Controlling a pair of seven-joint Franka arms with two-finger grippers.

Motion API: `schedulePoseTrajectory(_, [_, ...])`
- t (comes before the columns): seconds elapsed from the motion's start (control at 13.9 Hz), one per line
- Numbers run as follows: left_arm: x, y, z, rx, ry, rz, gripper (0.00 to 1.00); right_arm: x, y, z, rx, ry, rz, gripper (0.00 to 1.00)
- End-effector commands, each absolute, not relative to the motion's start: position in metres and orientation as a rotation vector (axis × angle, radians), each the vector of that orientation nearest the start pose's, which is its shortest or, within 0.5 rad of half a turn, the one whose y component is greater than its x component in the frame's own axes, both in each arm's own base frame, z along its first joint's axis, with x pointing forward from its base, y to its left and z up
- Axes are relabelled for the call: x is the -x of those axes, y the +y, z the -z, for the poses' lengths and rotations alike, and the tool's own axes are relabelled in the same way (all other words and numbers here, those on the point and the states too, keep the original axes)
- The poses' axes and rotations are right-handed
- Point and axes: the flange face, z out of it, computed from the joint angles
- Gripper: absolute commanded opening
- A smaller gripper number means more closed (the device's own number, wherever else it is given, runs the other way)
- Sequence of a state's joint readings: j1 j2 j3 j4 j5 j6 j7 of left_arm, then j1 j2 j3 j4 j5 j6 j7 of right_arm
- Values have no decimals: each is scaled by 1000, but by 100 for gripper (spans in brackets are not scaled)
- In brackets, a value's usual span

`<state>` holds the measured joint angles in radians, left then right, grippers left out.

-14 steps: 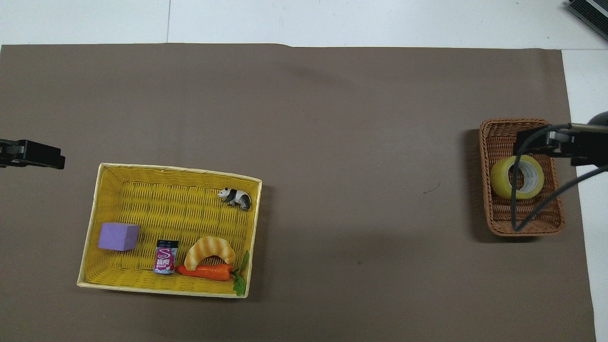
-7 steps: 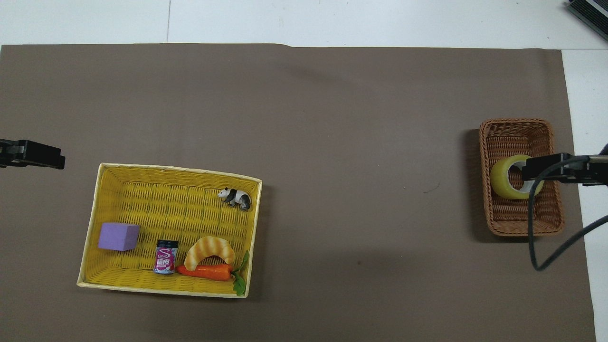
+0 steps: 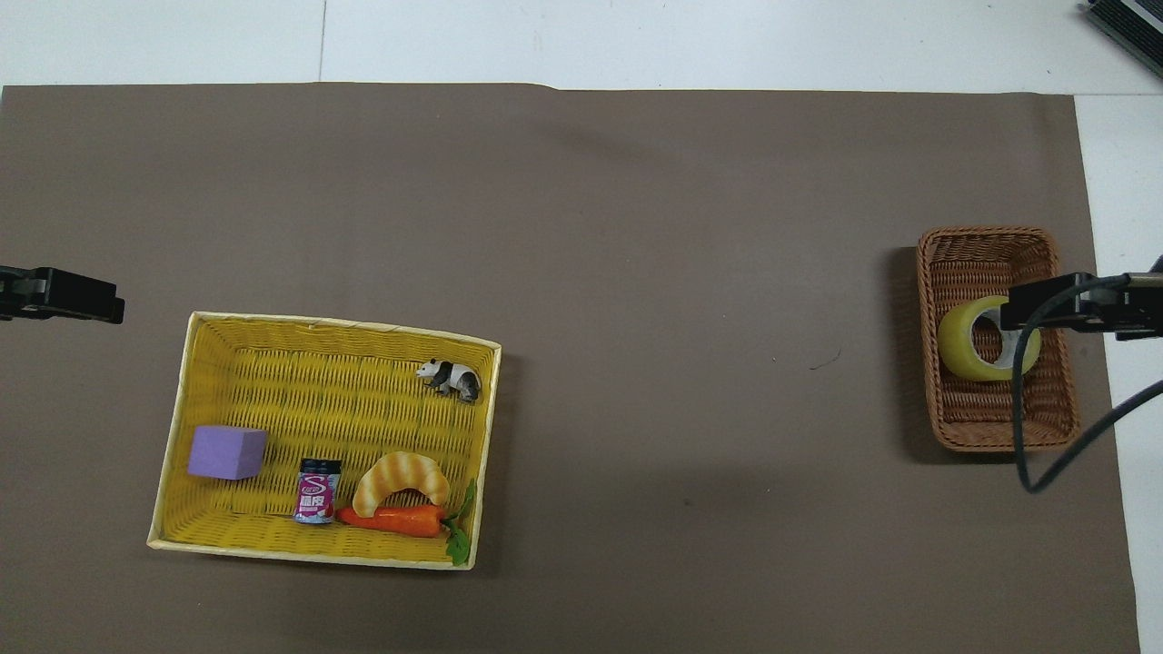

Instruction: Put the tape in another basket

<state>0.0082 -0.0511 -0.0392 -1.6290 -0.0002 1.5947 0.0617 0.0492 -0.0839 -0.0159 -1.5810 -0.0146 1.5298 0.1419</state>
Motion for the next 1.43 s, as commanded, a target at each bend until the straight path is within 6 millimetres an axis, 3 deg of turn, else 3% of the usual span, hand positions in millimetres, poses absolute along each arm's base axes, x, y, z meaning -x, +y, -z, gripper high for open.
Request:
schedulePoseTrajectory(0.0, [-540,-13,-629,3123,161,11,100,-516,10,-660,3133,130,26,100])
schedulePoseTrajectory(0.43, [-540,-13,-629,3123,161,11,100,-502,-2,-648,3155,40,-12,100])
schedulePoseTrajectory(1.36, [-540,-13,-629,3123,161,9,100,-505,-4,-650,3140,48,14,100])
